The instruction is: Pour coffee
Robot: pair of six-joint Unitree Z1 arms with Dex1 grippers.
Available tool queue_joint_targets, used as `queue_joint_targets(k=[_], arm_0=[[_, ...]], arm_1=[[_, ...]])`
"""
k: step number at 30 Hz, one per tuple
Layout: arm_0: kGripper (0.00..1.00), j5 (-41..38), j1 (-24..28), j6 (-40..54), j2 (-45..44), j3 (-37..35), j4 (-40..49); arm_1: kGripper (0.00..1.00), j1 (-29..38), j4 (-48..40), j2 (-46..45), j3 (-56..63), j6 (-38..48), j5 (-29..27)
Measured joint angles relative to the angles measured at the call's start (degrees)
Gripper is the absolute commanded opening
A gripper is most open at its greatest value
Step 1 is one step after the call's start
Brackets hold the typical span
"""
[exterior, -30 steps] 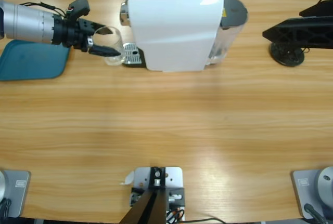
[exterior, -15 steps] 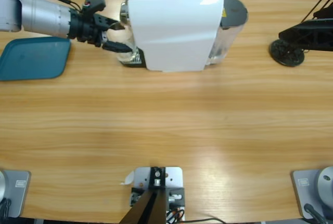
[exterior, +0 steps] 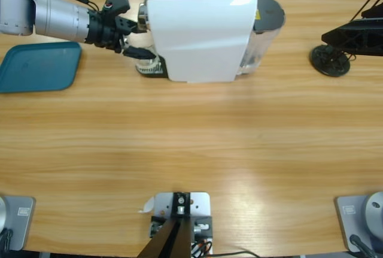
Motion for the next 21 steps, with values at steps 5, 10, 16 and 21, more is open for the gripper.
queue_joint_targets(k=[5, 10, 16, 21], arm_0=[[0.0, 1.21, 0.09, -3.81, -0.01, 0.45, 0.0], [0.211, 1.72, 0.09, -6.4, -0.07, 0.68, -0.1], [0.209, 1.74, 0.09, -7.67, -0.31, 1.13, -0.27], [0.21, 1.74, 0.06, -7.68, -0.42, 1.33, -0.47]], arm_1=[[1.0, 0.0, 0.0, 0.0, -0.35, 0.0, 0.0], [1.0, 0.0, 0.0, 0.0, -0.44, 0.0, 0.0], [1.0, 0.0, 0.0, 0.0, -0.56, 0.0, 0.0], [1.0, 0.0, 0.0, 0.0, -0.56, 0.0, 0.0]])
